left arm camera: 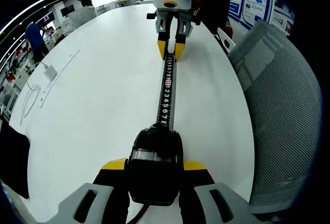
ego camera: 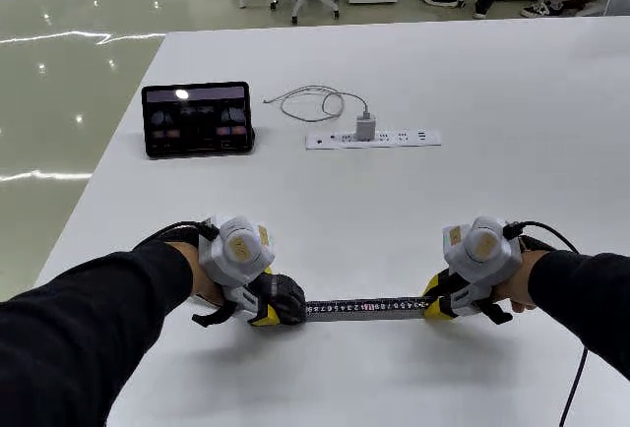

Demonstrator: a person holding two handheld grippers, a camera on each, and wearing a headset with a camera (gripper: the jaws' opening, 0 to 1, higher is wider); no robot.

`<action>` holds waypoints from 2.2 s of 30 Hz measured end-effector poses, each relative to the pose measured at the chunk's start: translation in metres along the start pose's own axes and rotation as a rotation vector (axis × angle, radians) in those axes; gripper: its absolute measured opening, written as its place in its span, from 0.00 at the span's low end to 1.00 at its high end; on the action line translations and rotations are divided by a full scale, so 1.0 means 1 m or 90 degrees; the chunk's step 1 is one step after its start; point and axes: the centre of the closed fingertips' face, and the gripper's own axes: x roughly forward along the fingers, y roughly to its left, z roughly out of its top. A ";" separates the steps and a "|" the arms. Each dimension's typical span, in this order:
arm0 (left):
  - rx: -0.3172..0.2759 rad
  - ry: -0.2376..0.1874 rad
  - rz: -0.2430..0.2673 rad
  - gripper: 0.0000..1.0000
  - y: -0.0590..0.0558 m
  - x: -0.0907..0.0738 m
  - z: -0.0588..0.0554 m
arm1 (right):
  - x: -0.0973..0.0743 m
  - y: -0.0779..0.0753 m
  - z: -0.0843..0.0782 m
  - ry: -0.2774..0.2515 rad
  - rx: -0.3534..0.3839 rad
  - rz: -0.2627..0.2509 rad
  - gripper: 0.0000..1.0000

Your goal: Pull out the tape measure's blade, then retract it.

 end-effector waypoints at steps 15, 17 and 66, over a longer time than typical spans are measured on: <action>-0.001 0.001 0.002 0.33 0.000 0.000 0.000 | -0.007 -0.002 -0.011 0.000 0.012 -0.006 0.11; -0.001 0.001 0.002 0.33 0.000 0.000 0.000 | -0.008 -0.002 -0.013 0.000 0.014 -0.007 0.11; -0.009 -0.003 0.001 0.33 -0.002 0.001 0.001 | -0.022 -0.004 -0.034 0.008 0.034 -0.013 0.11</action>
